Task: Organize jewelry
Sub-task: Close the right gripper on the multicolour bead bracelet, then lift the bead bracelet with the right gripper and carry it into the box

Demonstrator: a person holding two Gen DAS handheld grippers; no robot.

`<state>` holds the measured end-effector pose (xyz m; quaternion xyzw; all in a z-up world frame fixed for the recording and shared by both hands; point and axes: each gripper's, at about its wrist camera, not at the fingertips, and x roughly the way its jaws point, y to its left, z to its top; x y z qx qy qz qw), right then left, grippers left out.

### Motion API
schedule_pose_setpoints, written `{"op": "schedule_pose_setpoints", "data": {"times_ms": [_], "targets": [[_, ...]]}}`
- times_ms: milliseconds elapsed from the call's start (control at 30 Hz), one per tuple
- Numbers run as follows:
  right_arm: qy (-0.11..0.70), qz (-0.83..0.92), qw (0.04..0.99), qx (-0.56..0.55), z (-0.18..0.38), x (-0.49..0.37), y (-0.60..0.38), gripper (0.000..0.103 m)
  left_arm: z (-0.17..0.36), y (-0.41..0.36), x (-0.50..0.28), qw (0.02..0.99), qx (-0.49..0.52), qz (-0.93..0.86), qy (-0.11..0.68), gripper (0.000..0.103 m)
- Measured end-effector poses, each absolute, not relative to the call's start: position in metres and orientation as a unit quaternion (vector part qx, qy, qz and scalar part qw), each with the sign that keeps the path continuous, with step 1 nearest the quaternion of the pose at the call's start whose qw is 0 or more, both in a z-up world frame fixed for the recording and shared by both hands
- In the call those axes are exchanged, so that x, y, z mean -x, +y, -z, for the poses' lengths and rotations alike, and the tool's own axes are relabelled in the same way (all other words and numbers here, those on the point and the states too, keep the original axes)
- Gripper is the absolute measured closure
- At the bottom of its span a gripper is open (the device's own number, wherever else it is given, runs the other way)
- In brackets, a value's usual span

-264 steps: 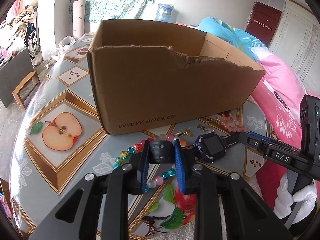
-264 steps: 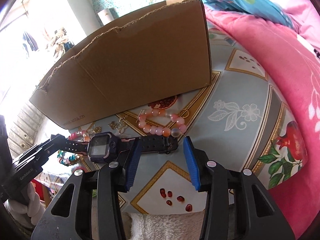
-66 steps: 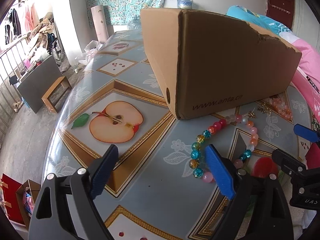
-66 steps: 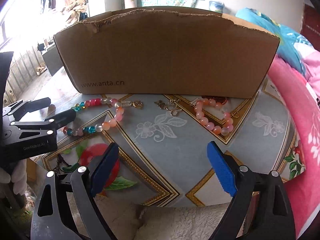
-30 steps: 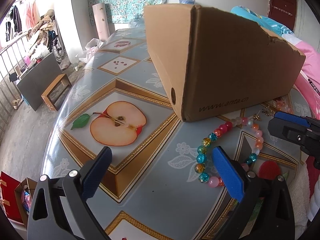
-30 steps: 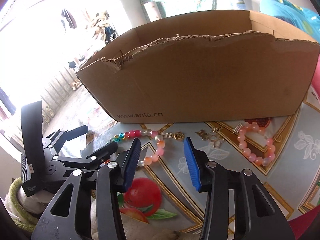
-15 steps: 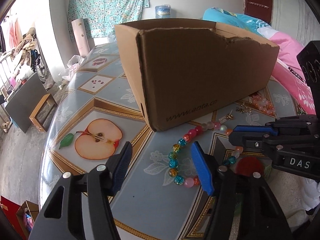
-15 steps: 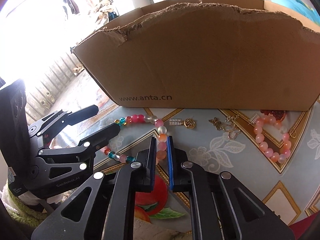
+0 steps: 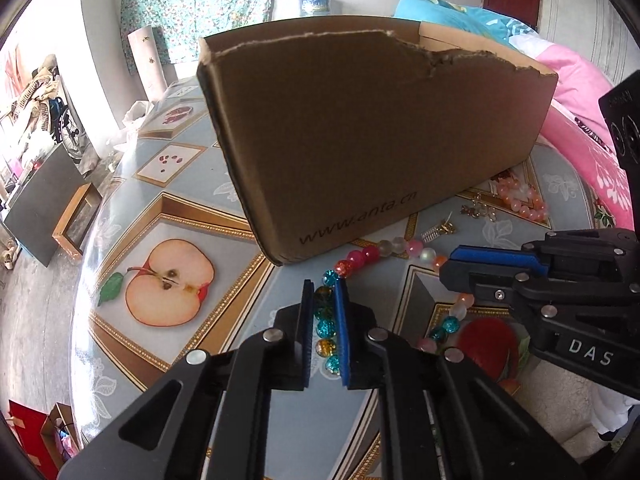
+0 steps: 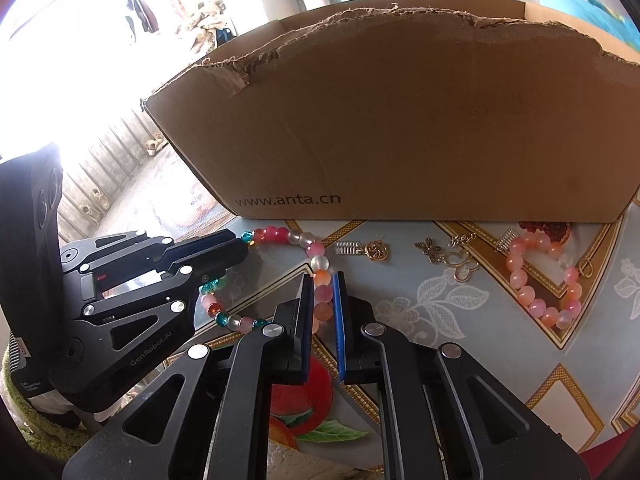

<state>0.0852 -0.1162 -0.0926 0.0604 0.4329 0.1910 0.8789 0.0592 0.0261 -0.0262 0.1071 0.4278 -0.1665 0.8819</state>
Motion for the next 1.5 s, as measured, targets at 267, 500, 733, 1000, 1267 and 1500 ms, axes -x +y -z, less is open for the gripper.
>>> {"op": "schedule_pose_setpoints", "data": {"times_ms": [267, 500, 733, 1000, 1267, 1500], "targets": [[0.429, -0.201, 0.874, -0.107, 0.085, -0.083, -0.138, 0.096, 0.014, 0.015, -0.059, 0.879, -0.11, 0.154, 0.437, 0.094], [0.424, -0.205, 0.874, -0.121, 0.079, -0.078, -0.15, 0.096, 0.001, 0.009, -0.049, 0.885, -0.121, 0.147, 0.425, 0.094], [0.407, -0.211, 0.881, -0.122, 0.069, -0.067, -0.155, 0.096, -0.011, 0.004, -0.036, 0.891, -0.132, 0.141, 0.41, 0.094], [0.376, -0.216, 0.894, -0.108, 0.05, -0.046, -0.162, 0.096, -0.029, 0.005, -0.021, 0.906, -0.121, 0.139, 0.381, 0.094], [0.297, -0.232, 0.924, -0.059, -0.016, -0.024, -0.166, 0.096, -0.099, 0.018, -0.011, 0.935, -0.088, 0.174, 0.297, 0.094], [0.257, -0.241, 0.935, -0.045, -0.062, -0.068, -0.162, 0.096, -0.142, 0.022, -0.059, 0.943, -0.075, 0.195, 0.261, 0.094]]}}
